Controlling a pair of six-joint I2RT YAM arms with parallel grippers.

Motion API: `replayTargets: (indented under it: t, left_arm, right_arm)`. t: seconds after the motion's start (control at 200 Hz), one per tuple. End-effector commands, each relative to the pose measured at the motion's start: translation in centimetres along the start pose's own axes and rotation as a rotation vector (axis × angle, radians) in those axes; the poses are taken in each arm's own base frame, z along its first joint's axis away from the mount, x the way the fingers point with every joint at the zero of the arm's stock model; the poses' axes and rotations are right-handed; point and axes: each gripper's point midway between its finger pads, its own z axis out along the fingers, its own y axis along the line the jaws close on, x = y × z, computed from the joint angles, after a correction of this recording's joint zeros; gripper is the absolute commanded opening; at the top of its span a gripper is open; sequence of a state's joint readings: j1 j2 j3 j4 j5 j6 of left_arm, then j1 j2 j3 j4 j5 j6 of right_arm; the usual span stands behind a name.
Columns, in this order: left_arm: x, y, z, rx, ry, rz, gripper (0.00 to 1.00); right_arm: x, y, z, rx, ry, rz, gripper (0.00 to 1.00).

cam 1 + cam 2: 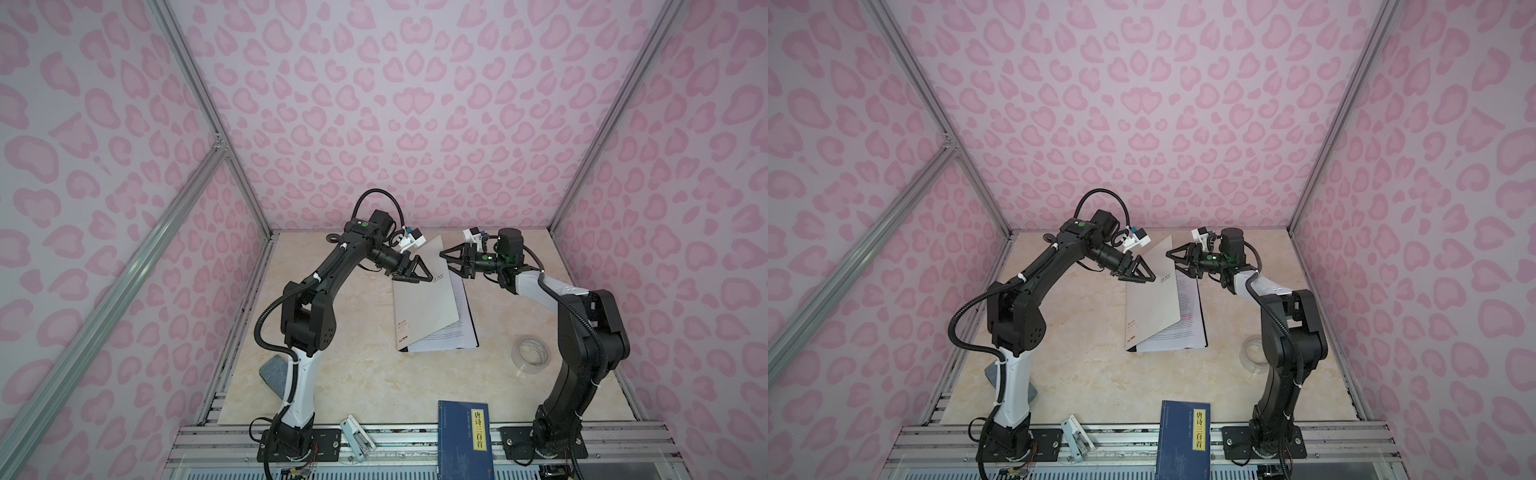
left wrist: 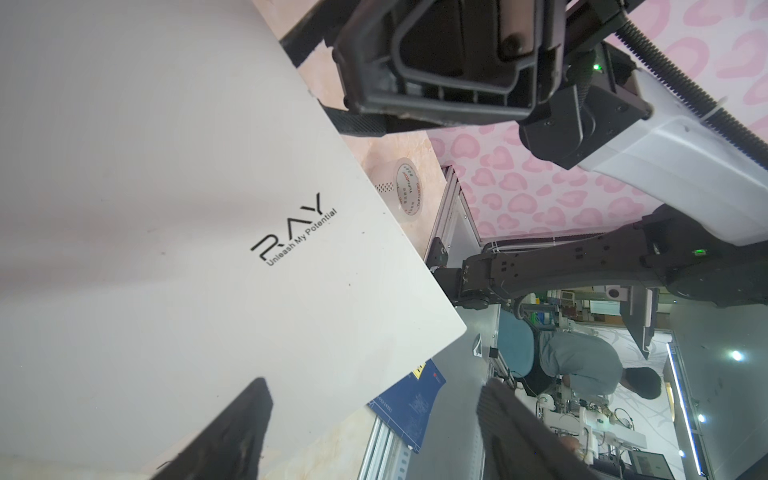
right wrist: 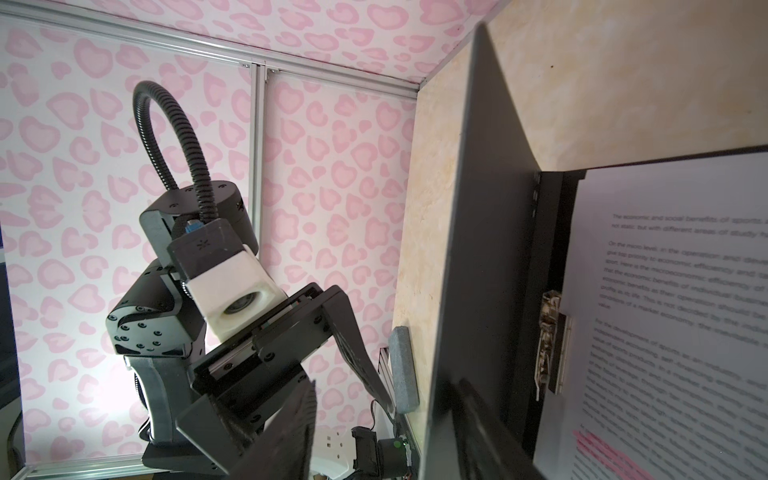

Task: Put the files into the folder

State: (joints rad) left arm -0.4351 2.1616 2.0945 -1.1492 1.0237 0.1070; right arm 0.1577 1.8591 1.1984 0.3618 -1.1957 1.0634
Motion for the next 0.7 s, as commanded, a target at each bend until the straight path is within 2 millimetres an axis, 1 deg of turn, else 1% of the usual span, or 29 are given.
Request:
replayTargets:
  t: [0.0, 0.09, 0.21, 0.3, 0.44, 0.605, 0.695]
  left_arm:
    - [0.2, -0.6, -0.8, -0.009, -0.009, 0.029, 0.82]
    - [0.3, -0.6, -1.5, -0.019, -0.017, 0.025, 0.81]
    - [0.5, -0.2, -2.9, -0.025, -0.046, 0.008, 0.81]
    - [1.0, 0.3, -3.9, -0.034, -0.058, -0.004, 0.80]
    - [2.6, 1.8, -5.2, -0.052, -0.068, -0.039, 0.80]
    - [5.1, 4.3, -5.9, -0.067, -0.058, -0.104, 0.79]
    - [6.2, 5.4, -6.1, -0.071, -0.051, -0.140, 0.79]
  right_arm:
    - [0.0, 0.2, 0.0, -0.017, 0.006, -0.014, 0.54]
    - [0.0, -0.1, -0.1, -0.010, 0.003, -0.008, 0.54]
    - [0.4, -1.5, -0.3, 0.037, 0.008, 0.000, 0.54]
    - [1.0, -2.7, -0.4, 0.092, 0.019, -0.001, 0.54]
    - [2.1, -5.3, -1.4, 0.274, 0.055, -0.016, 0.53]
    - [3.1, -6.9, -2.5, 0.408, 0.085, -0.042, 0.53]
    - [3.4, -8.2, -3.2, 0.480, 0.086, -0.049, 0.53]
